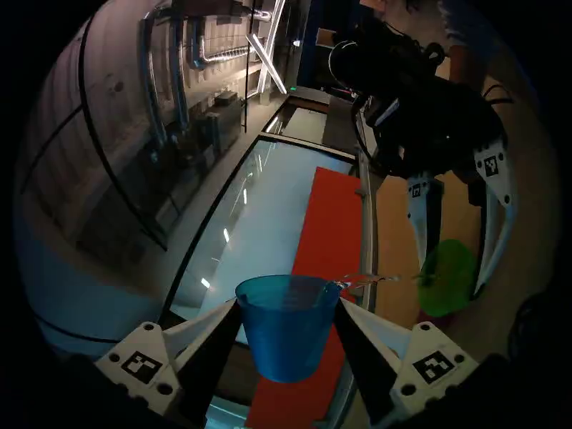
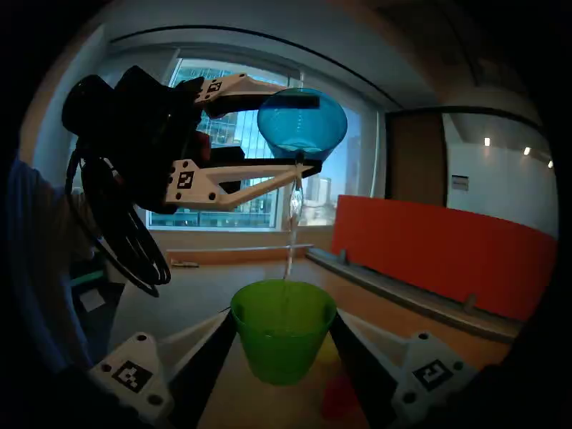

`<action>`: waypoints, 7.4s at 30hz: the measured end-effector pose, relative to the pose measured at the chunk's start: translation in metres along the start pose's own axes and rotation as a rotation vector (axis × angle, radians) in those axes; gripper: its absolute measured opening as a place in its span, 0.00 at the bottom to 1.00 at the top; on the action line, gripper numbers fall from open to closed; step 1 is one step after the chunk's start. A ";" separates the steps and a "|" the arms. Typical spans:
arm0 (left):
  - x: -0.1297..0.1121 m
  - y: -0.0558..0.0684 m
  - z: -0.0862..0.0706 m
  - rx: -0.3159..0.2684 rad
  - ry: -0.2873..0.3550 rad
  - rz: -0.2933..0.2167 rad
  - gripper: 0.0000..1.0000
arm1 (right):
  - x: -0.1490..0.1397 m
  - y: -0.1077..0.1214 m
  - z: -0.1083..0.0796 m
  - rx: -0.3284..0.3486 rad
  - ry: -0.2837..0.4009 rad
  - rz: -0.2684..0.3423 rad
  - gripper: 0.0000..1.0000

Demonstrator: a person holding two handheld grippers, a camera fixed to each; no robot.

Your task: Pour water

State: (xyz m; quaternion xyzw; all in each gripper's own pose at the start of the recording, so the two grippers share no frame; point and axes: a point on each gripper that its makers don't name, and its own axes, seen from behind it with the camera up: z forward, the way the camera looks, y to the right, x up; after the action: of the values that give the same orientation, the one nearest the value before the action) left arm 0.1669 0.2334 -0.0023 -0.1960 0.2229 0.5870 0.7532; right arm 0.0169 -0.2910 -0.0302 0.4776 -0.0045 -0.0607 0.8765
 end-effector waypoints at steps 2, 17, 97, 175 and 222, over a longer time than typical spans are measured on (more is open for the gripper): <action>0.001 -0.001 0.000 0.000 0.000 0.009 0.86 | 0.000 0.000 0.000 0.000 0.001 -0.001 0.91; 0.002 0.000 0.003 0.001 -0.001 0.051 0.86 | 0.002 0.000 0.000 0.001 0.009 0.000 0.90; 0.037 -0.014 0.004 0.043 0.049 0.346 0.85 | 0.011 0.008 -0.003 -0.018 0.040 0.011 0.90; -0.034 -0.014 0.008 -0.088 -0.001 -1.236 0.86 | 0.033 0.007 -0.017 -0.055 0.104 0.013 0.90; -0.085 0.065 -0.025 -0.176 -0.151 -1.217 0.87 | 0.016 0.030 -0.050 -0.081 -0.021 0.031 0.90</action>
State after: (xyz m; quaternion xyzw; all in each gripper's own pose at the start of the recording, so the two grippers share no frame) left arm 0.0829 0.1671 0.0226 -0.3074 -0.0320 0.0805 0.9476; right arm 0.0388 -0.2349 -0.0330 0.4411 -0.0188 -0.0523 0.8957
